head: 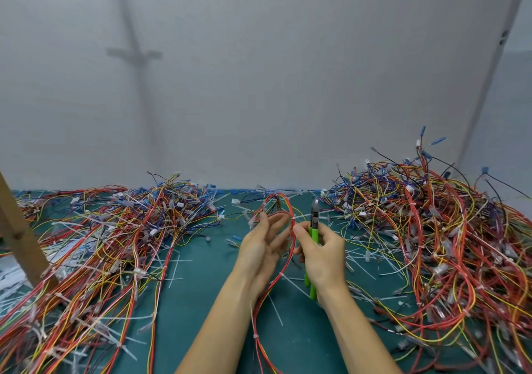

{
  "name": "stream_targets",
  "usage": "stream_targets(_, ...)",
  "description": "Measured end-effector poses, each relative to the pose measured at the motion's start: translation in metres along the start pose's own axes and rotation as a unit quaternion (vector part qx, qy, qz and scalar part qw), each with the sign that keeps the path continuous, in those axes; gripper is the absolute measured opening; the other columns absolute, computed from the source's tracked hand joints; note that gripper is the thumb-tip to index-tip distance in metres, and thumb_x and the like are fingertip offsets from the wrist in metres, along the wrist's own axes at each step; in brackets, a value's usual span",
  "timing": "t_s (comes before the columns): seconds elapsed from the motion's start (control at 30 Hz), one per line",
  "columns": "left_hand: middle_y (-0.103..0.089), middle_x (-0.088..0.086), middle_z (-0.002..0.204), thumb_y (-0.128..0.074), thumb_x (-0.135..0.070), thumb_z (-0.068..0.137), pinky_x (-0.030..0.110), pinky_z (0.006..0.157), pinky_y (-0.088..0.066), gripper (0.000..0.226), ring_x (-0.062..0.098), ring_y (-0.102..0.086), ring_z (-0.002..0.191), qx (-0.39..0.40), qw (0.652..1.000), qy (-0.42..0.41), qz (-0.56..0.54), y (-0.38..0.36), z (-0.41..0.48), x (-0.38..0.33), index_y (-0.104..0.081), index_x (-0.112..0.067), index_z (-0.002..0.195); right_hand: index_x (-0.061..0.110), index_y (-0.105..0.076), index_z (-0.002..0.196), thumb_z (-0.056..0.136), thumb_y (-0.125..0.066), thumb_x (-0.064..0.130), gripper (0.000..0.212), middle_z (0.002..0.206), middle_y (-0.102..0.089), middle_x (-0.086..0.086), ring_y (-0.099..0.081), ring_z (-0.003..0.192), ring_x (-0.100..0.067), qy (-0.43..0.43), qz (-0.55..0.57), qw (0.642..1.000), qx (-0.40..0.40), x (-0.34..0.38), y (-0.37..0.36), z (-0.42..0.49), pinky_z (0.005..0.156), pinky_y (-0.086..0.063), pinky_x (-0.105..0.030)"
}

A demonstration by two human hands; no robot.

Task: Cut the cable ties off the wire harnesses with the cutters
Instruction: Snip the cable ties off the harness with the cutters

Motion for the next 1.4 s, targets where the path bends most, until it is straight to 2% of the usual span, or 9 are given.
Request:
stream_targets(0.17,-0.076,-0.001,0.097,-0.054,-0.058,0.079,0.036,0.086,-0.049,0.049,0.019,-0.071,0.096,-0.006,0.995,0.011,-0.095,0.003,-0.002,0.000,-0.077,-0.015,0.087,0.019,-0.067,0.074,0.088,-0.070,0.010,0.017,0.053,-0.059,0.004,-0.054,0.051,-0.009,0.013,0.010,1.000,0.027,0.003,-0.004,-0.004,0.055,-0.047,-0.029)
stream_targets(0.27,-0.074,0.002,0.095,-0.061,-0.026,0.088,0.033,0.078,-0.049,0.019,0.018,-0.072,0.090,0.055,0.990,-0.007,-0.127,0.005,-0.005,0.000,-0.078,-0.015,0.087,0.018,-0.067,0.074,0.088,-0.069,0.010,0.016,0.054,-0.059,0.004,-0.054,0.051,-0.009,0.016,0.018,0.999,0.024,0.004,-0.004,-0.003,0.054,-0.047,-0.029)
stream_targets(0.33,-0.073,0.005,0.099,-0.059,-0.004,0.083,0.030,0.070,-0.052,0.023,0.018,-0.071,0.091,0.068,0.988,-0.009,-0.136,0.002,-0.006,0.000,-0.077,-0.013,0.094,0.018,-0.067,0.074,0.088,-0.069,0.011,0.016,0.054,-0.059,0.003,-0.054,0.051,-0.010,0.014,0.024,0.999,0.016,0.004,-0.004,-0.003,0.055,-0.046,-0.030)
stream_targets(0.47,-0.072,0.006,0.104,-0.056,-0.005,0.086,0.026,0.061,-0.053,0.025,0.019,-0.069,0.093,0.055,0.989,-0.016,-0.138,-0.003,-0.007,0.000,-0.078,-0.012,0.096,0.019,-0.067,0.072,0.088,-0.069,0.009,0.019,0.052,-0.058,0.004,-0.053,0.048,-0.009,0.019,0.022,1.000,0.010,0.003,-0.002,-0.002,0.053,-0.046,-0.029)
stream_targets(0.63,-0.070,0.010,0.118,-0.056,-0.035,0.089,0.023,0.059,-0.052,0.032,0.018,-0.070,0.096,0.069,0.997,-0.037,-0.023,-0.010,-0.011,-0.004,-0.075,-0.014,0.104,0.030,-0.071,0.071,0.087,-0.070,0.014,0.023,0.055,-0.061,0.007,-0.055,0.052,-0.008,0.032,-0.005,0.999,0.022,0.002,-0.003,-0.003,0.053,-0.047,-0.025)
stream_targets(0.83,-0.072,0.020,0.101,-0.065,-0.022,0.089,0.028,0.057,-0.055,0.021,0.024,-0.069,0.086,0.012,0.989,-0.100,0.110,-0.011,-0.014,-0.006,-0.071,-0.004,0.098,0.026,-0.069,0.075,0.090,-0.068,0.028,0.015,0.062,-0.068,0.003,-0.065,0.058,-0.011,0.031,-0.077,0.996,0.022,0.005,-0.001,-0.005,0.064,-0.054,-0.035)
stream_targets(0.97,-0.071,0.006,0.083,-0.058,-0.014,0.095,0.026,0.072,-0.058,0.015,0.014,-0.067,0.079,-0.005,0.979,-0.134,0.151,-0.005,-0.013,-0.012,-0.071,-0.007,0.090,0.018,-0.067,0.078,0.092,-0.054,0.054,0.041,0.067,-0.066,-0.002,-0.065,0.068,-0.018,0.071,-0.217,0.973,0.035,0.009,0.004,-0.004,0.068,-0.047,-0.031)
stream_targets(1.2,-0.065,-0.001,0.075,-0.057,-0.009,0.096,0.030,0.075,-0.054,0.019,0.016,-0.062,0.078,0.002,0.979,-0.126,0.161,-0.004,-0.012,-0.012,-0.069,-0.012,0.082,0.027,-0.044,0.059,0.098,-0.039,0.055,0.049,0.064,-0.055,0.003,-0.057,0.067,-0.020,0.099,-0.319,0.938,0.090,0.008,0.001,-0.008,0.062,-0.036,-0.034)
stream_targets(1.4,-0.065,0.002,0.083,-0.055,-0.014,0.098,0.025,0.070,-0.052,0.016,0.016,-0.060,0.081,-0.018,0.971,-0.136,0.194,-0.002,-0.010,-0.012,-0.069,-0.014,0.090,0.029,-0.042,0.059,0.097,-0.035,0.059,0.049,0.065,-0.053,0.007,-0.048,0.066,-0.017,0.100,-0.363,0.922,0.087,0.005,0.002,-0.008,0.062,-0.030,-0.033)
Point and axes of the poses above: each hand's wrist, its own z-axis towards the middle knuckle, its own y-axis out of the back of the hand, x = y × z, the point moved 1 cm from there along z, towards the middle knuckle
